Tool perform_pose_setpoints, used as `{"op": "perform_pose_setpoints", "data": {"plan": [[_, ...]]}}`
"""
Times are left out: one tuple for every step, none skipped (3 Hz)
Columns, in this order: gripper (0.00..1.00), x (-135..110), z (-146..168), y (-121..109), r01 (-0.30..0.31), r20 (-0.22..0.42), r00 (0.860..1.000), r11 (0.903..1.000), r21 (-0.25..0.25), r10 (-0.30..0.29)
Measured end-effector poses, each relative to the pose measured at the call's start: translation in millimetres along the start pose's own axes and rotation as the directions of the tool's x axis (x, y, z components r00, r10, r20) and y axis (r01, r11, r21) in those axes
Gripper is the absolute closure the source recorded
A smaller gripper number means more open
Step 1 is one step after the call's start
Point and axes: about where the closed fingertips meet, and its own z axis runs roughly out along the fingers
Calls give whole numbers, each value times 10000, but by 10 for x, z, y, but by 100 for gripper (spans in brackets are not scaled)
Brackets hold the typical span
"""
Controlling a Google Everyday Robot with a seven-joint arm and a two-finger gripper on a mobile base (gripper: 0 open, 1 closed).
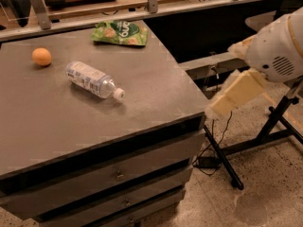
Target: Move blue plastic bottle near green rice chip bag
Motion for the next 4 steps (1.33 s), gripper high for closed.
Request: {"op": "perform_pose_setpoints", "data": {"plan": [[0,-298,-7,-12,-304,1109,9934,9994,149,286],[0,-290,-22,-4,-272,1037,9943,9995,134,257],[0,-347,6,67,-615,1298,9899,9977,274,575],[0,-514,255,239,-1130,2064,9724,9936,75,1090]]}}
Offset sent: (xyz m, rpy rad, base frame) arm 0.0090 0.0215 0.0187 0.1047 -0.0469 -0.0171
